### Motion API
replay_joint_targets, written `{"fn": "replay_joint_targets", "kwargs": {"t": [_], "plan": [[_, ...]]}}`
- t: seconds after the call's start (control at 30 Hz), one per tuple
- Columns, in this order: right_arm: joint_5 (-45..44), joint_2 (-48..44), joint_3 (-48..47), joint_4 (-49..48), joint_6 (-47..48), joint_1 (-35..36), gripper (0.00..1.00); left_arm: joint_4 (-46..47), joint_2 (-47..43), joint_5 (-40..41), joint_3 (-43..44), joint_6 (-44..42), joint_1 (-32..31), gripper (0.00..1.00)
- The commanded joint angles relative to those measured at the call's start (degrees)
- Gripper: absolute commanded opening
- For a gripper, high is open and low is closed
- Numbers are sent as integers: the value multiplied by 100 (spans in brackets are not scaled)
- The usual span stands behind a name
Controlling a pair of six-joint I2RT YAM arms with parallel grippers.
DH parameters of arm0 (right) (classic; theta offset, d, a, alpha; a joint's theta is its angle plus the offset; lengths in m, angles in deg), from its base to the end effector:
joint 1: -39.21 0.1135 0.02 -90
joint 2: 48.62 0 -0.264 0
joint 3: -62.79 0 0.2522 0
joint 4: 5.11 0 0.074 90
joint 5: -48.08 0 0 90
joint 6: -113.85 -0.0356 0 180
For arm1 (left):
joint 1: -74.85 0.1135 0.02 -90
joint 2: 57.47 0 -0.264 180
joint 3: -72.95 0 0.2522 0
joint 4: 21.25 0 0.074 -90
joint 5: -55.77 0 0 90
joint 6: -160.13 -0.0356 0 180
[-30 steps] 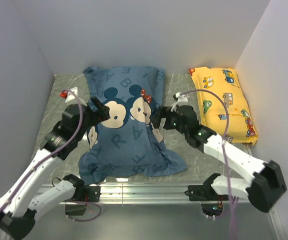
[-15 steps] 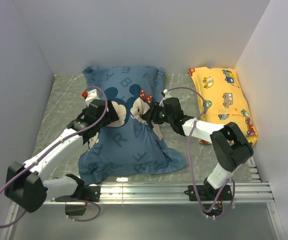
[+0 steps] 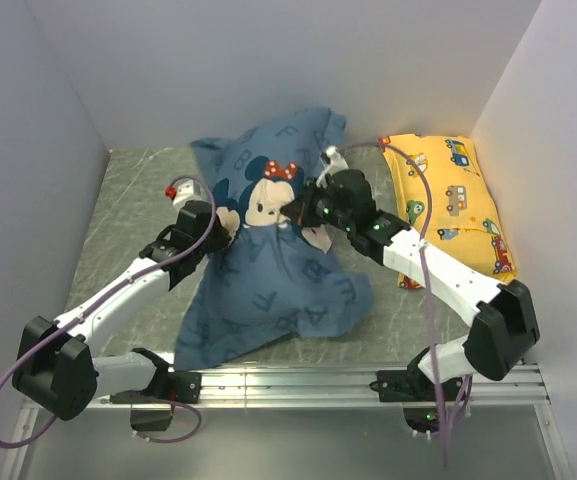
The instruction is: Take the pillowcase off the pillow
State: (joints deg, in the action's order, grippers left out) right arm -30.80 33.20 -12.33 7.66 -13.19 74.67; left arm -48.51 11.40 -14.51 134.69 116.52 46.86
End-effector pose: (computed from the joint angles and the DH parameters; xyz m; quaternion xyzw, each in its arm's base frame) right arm 0.2694 0.2003 0.3091 -0.0447 0.8133 0.4036 0.4166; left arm 0.2386 -0.1132 0.2677 -0.2182 0.8475 -0.1571 0.4577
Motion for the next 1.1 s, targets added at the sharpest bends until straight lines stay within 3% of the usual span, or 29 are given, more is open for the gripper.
{"fn": "replay_joint_targets", "kwargs": {"t": [0.0, 0.13, 0.2, 0.3, 0.37, 0.63, 0.8, 0.87, 0.9, 1.0, 1.07], "plan": [[-601, -598, -1648, 325, 539, 644, 0, 426, 136, -793, -53, 89, -22, 0], [-698, 183, -3002, 810, 689, 1067, 0, 436, 163, -1313, 202, 142, -163, 5], [-795, 719, -3443, 934, 663, 1199, 0, 50, -47, -1226, 421, 142, -163, 34], [-900, 1379, -3505, 856, 557, 1209, 0, -476, -635, -839, 667, 81, -119, 67], [-892, 1887, -3453, 794, 470, 1200, 0, -697, -1047, -795, 790, 63, 3, 79], [-637, 2926, -3127, -129, -40, 1200, 0, -2015, -2016, 426, 1538, -51, 92, 96], [-523, 3138, -3487, 37, -41, 1174, 2, -2113, -2307, 94, 1653, -235, 92, 97], [-505, 3103, -3662, 56, 29, 1165, 16, -2174, -2281, -267, 1504, -262, 92, 97], [-488, 3068, -3716, 56, 56, 1173, 35, -2149, -2289, -311, 1390, -219, 83, 97], [-531, 2901, -3979, 327, 240, 1147, 58, -1912, -2438, -452, 845, -95, 83, 97], [-619, 2743, -4155, 442, 398, 1112, 63, -1841, -2491, -531, 564, -51, 83, 97]]}}
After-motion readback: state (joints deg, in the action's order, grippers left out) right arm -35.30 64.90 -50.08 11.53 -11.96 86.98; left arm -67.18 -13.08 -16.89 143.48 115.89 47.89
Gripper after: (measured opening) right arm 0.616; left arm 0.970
